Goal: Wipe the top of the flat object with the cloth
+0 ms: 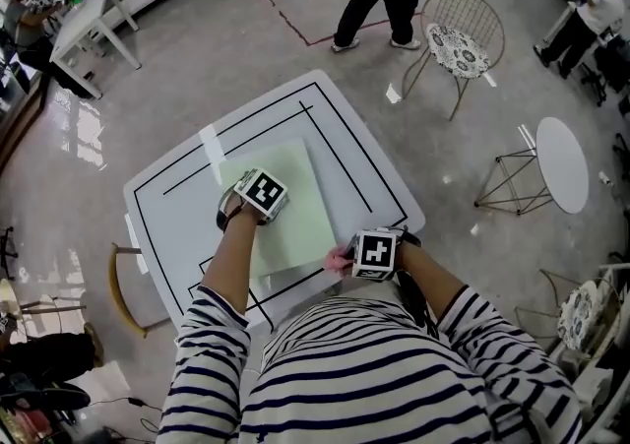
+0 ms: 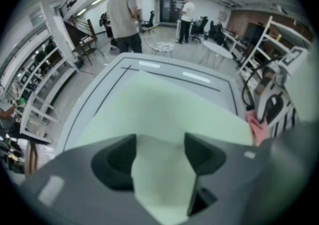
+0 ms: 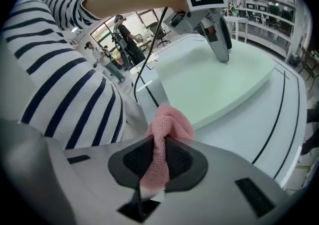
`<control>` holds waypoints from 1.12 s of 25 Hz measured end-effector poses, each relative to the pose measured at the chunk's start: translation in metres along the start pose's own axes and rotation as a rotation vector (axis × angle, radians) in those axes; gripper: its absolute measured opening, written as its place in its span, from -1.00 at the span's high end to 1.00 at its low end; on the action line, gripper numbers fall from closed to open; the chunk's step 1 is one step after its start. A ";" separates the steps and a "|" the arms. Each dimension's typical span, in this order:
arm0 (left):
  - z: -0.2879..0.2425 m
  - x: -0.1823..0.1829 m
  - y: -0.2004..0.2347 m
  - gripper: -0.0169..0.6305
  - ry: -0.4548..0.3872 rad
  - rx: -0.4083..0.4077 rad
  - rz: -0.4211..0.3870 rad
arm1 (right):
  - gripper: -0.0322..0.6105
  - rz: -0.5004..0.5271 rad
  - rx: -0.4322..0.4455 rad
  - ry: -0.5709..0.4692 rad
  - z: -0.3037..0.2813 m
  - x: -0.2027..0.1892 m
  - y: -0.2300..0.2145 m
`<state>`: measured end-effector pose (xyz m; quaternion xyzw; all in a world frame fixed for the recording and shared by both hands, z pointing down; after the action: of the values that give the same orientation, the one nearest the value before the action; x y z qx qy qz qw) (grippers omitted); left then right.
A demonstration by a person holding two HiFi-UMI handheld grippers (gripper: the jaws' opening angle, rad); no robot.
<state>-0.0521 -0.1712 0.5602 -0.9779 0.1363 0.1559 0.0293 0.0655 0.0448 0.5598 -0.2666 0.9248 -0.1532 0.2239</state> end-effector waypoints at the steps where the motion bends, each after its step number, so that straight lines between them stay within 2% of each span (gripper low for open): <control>1: 0.000 0.001 0.000 0.00 -0.001 0.000 -0.005 | 0.74 -0.008 -0.004 -0.007 -0.003 0.002 0.000; 8: 0.005 0.004 -0.004 0.06 -0.016 0.005 -0.055 | 0.74 -0.093 -0.093 0.000 -0.008 0.007 -0.004; 12: 0.006 0.000 -0.002 0.12 -0.023 0.017 -0.047 | 0.74 -0.120 -0.183 -0.008 -0.001 0.008 -0.016; 15: 0.010 -0.006 0.000 0.28 0.008 0.038 -0.058 | 0.74 -0.146 -0.265 -0.019 0.007 0.010 -0.037; 18: 0.014 -0.017 0.004 0.27 0.047 0.051 -0.064 | 0.74 -0.181 -0.361 -0.035 0.017 0.014 -0.066; 24: 0.026 -0.055 0.003 0.21 0.121 -0.013 0.000 | 0.74 -0.209 -0.502 -0.120 0.030 0.048 -0.129; 28: 0.032 -0.073 -0.006 0.16 0.100 -0.032 0.077 | 0.74 -0.165 -0.539 -0.148 0.030 0.083 -0.157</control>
<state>-0.1269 -0.1434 0.5532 -0.9788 0.1726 0.1099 0.0008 0.0840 -0.1341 0.5699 -0.4013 0.8885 0.1002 0.1987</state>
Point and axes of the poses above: the fingertips, and each gripper's own axes: z backward along the fingers, y to its left, x out of its top, the point moved 9 cm from there along z, backward along the fingers, and after that the axes turned 4 degrees about -z, right-handed, at the moved point
